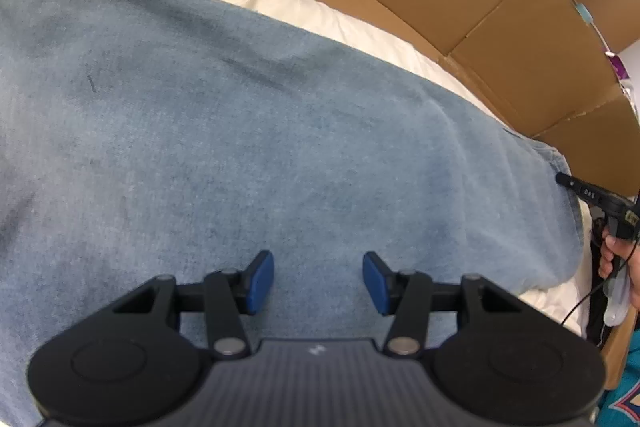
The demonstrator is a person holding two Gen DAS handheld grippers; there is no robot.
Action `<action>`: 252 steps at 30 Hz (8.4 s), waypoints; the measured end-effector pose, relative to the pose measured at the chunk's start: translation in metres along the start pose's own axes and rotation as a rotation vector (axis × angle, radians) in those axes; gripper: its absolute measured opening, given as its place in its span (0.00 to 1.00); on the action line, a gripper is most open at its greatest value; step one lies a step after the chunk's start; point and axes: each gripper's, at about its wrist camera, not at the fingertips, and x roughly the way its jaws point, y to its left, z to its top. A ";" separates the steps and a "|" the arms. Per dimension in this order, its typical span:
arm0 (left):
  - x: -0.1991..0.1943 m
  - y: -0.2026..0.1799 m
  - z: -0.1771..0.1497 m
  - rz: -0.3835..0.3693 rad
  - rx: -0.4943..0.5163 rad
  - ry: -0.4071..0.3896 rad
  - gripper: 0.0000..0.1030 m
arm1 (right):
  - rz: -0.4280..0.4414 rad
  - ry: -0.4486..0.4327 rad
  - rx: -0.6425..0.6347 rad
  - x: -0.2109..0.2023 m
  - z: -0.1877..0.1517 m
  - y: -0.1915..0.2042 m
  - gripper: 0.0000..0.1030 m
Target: Fold clothes
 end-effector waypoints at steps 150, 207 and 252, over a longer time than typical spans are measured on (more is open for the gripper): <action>0.058 -0.213 -0.054 -0.128 0.556 -0.103 0.09 | 0.323 -0.005 0.823 -0.096 -0.129 -0.039 0.37; 0.019 -0.159 -0.102 0.082 0.693 -0.027 0.56 | 0.289 0.089 0.429 -0.110 -0.124 0.043 0.34; -0.039 -0.075 -0.096 0.168 0.549 -0.205 0.13 | 0.516 0.113 0.068 -0.093 -0.072 0.254 0.34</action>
